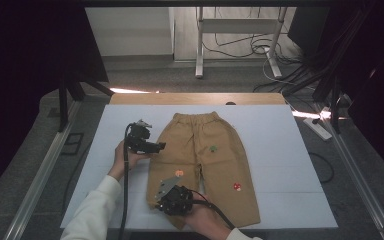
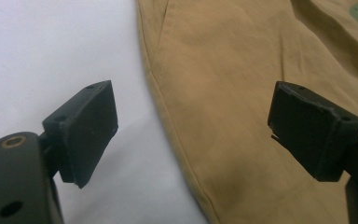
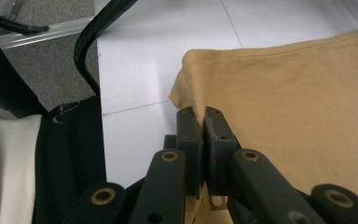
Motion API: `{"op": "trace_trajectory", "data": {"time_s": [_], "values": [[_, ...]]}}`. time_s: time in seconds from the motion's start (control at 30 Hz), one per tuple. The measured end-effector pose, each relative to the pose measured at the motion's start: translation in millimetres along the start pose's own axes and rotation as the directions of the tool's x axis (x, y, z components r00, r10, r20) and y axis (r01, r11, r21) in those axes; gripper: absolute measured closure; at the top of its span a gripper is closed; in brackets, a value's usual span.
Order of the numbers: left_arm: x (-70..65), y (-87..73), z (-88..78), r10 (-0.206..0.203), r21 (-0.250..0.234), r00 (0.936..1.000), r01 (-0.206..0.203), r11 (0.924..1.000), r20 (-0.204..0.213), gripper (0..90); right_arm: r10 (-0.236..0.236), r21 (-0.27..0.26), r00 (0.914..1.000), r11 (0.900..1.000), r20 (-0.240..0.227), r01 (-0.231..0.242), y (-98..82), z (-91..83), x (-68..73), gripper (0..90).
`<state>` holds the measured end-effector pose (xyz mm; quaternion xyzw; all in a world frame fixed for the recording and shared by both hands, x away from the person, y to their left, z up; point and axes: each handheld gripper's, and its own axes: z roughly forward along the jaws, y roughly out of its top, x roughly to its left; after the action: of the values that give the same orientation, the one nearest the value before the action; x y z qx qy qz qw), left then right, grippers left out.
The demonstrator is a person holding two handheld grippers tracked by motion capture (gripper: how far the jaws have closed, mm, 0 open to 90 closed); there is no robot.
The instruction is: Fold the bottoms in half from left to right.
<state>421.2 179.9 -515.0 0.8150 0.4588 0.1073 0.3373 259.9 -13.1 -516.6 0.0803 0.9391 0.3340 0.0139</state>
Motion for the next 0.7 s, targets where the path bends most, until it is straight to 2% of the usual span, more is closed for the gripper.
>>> {"op": "trace_trajectory", "data": {"time_s": [0.17, 0.3, 0.7], "values": [[2.8, 3.0, 9.5, -0.012, 0.007, 0.9999, 0.012, 0.9999, -0.002, 15.8, 0.000, -0.003, 1.0000, 1.000, 0.000, 0.000, -0.4, 0.6, 0.4, 86.0], [0.6, 5.4, 18.6, 0.000, 0.020, 1.0000, 0.001, 0.9998, -0.002, 16.0, 0.003, -0.002, 1.0000, 1.000, -0.001, -0.003, -0.6, 0.9, 0.3, 86.0], [-0.3, 6.7, 25.9, 0.003, 0.028, 0.9999, -0.004, 0.9996, 0.011, 19.2, 0.000, 0.013, 1.0000, 1.000, 0.000, 0.000, -1.6, -0.4, 0.1, 86.0]]}}
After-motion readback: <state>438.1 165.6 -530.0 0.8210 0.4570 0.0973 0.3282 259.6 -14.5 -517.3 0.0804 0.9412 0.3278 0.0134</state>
